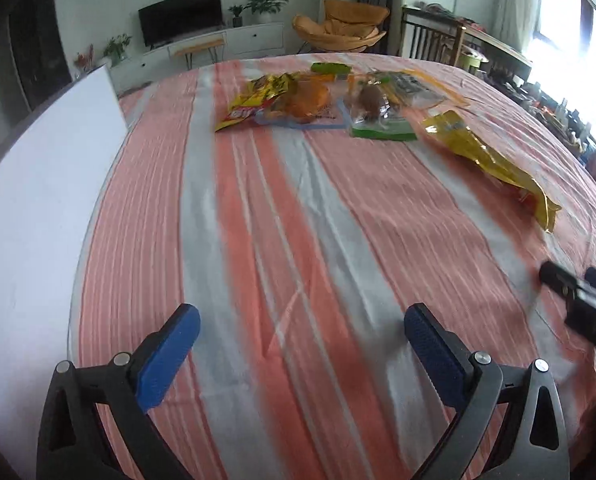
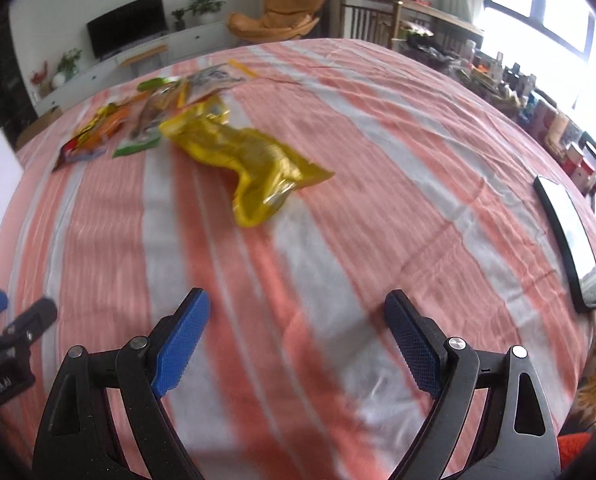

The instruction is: Organize snacks

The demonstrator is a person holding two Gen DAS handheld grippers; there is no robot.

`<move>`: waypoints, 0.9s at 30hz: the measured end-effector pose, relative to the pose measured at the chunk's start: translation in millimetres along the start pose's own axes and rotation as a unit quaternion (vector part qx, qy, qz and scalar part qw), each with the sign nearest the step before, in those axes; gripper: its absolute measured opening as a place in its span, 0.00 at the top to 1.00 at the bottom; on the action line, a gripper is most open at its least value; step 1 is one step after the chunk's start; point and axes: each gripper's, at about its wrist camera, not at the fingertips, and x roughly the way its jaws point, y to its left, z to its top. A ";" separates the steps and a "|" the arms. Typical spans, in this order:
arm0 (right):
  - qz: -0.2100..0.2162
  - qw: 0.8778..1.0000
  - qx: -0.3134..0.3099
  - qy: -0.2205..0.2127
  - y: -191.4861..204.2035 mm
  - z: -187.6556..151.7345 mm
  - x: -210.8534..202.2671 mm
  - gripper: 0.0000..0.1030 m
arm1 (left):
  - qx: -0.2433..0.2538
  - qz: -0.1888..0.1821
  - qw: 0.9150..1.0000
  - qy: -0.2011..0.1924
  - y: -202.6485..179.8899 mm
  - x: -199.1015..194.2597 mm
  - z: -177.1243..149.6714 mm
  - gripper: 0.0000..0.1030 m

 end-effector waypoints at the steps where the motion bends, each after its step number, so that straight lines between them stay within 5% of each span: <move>1: -0.005 1.000 0.005 -0.003 -3.6 0.7 -3.3 0.11 | 0.005 -0.003 1.000 0.000 -0.4 0.6 0.7 0.00; 8: -0.027 0.999 0.044 -0.001 -26.1 31.9 20.6 0.06 | 0.006 -0.007 1.000 0.001 3.2 -1.7 5.2 0.00; 27: -0.027 0.999 0.043 0.000 -26.4 31.9 19.6 0.06 | 0.006 -0.007 1.000 0.001 3.3 -1.5 5.1 0.00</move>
